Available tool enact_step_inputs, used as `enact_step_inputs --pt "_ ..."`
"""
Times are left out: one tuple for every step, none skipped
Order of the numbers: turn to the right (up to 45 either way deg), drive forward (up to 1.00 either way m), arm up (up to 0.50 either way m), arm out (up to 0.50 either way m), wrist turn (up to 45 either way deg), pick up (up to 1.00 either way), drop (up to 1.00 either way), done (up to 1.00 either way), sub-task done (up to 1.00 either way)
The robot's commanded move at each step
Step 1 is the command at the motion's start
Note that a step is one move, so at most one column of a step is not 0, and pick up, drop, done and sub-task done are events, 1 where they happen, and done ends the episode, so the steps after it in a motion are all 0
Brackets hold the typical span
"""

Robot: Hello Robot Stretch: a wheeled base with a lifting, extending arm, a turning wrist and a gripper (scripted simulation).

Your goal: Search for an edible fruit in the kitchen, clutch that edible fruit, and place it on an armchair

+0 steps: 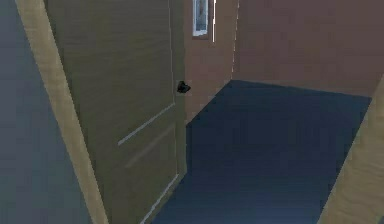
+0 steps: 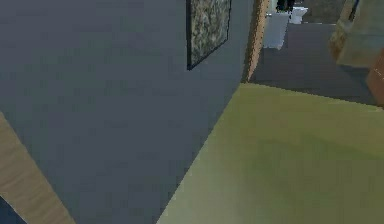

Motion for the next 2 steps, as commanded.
enact_step_inputs --pt "0.0 0.70 0.00 0.00 0.0 0.00 0.00 0.00 0.00" --pt "45.0 0.00 0.00 0.00 0.0 0.00 0.00 0.00 0.00"
